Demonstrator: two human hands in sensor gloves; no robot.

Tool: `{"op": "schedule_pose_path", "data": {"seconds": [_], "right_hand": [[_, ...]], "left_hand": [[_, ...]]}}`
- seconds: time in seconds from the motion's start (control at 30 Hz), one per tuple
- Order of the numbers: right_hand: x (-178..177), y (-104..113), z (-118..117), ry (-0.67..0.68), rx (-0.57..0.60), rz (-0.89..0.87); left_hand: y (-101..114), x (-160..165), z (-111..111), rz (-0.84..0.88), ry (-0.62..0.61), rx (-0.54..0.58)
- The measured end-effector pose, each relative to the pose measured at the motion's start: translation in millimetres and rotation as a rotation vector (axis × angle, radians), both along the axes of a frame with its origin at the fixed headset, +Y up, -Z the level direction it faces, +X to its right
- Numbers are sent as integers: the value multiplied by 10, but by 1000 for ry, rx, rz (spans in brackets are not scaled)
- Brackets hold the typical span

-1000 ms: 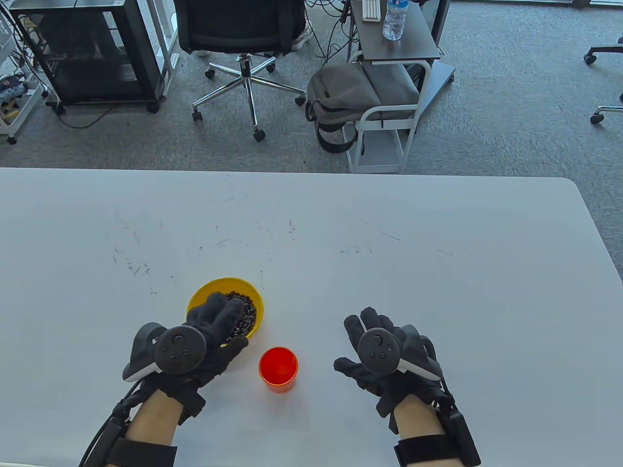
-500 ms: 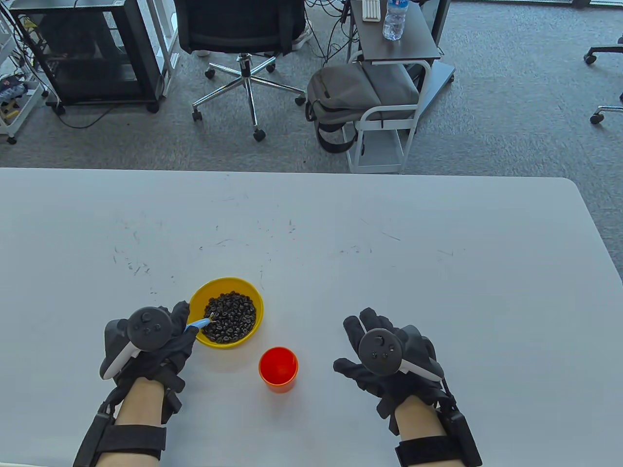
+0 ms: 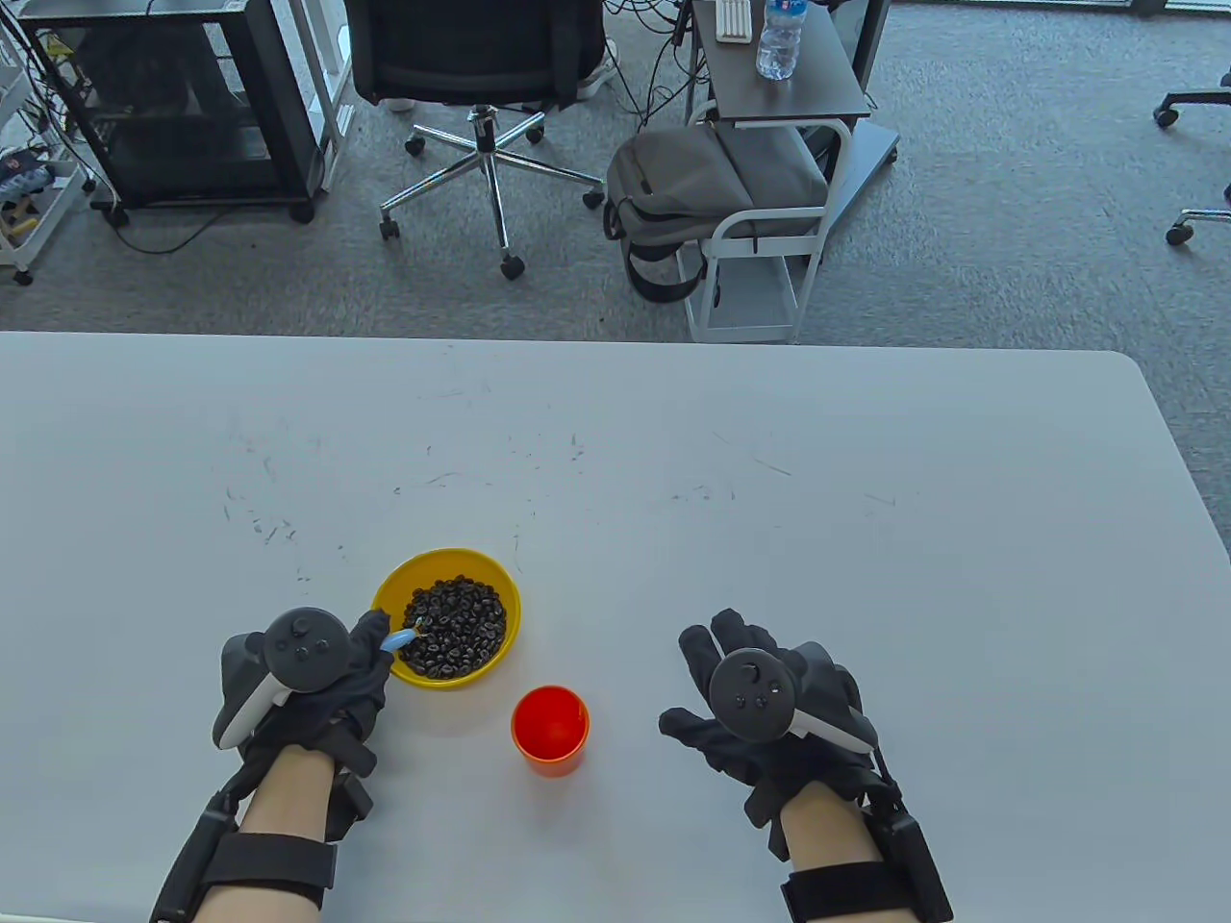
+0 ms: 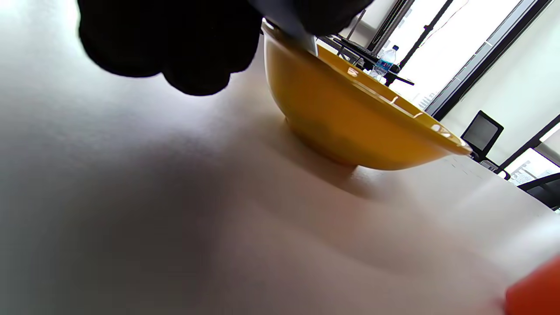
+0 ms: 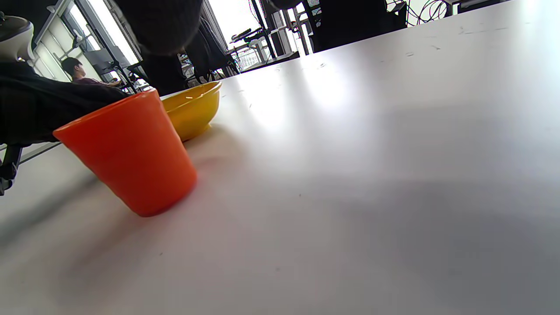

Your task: Scoop coffee beans into a cup using a baby spoon

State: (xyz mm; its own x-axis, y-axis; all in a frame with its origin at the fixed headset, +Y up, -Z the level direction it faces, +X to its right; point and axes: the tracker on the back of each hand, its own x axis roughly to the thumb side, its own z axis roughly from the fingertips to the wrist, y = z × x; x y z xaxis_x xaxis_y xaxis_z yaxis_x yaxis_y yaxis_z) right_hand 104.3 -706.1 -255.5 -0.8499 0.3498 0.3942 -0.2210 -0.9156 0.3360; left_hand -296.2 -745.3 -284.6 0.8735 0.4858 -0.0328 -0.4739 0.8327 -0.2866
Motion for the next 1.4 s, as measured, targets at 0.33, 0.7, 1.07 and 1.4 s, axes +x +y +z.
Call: {"op": "schedule_pose_path", "data": {"seconds": [0.33,0.7,1.07,1.4], "right_hand": [[2,-4,-2,-2,-6,-5],[5,-6,0,-3,-9,-6],[5,-21,7,-9,-25,2],[70,6,24,-48,-8,-2]], "left_hand": [[159,22,39,-134,4,144],[39,-119,31,142,103,29],[-108,-165,11,458,177,-109],[-198,-278,58,699,291,-138]]}}
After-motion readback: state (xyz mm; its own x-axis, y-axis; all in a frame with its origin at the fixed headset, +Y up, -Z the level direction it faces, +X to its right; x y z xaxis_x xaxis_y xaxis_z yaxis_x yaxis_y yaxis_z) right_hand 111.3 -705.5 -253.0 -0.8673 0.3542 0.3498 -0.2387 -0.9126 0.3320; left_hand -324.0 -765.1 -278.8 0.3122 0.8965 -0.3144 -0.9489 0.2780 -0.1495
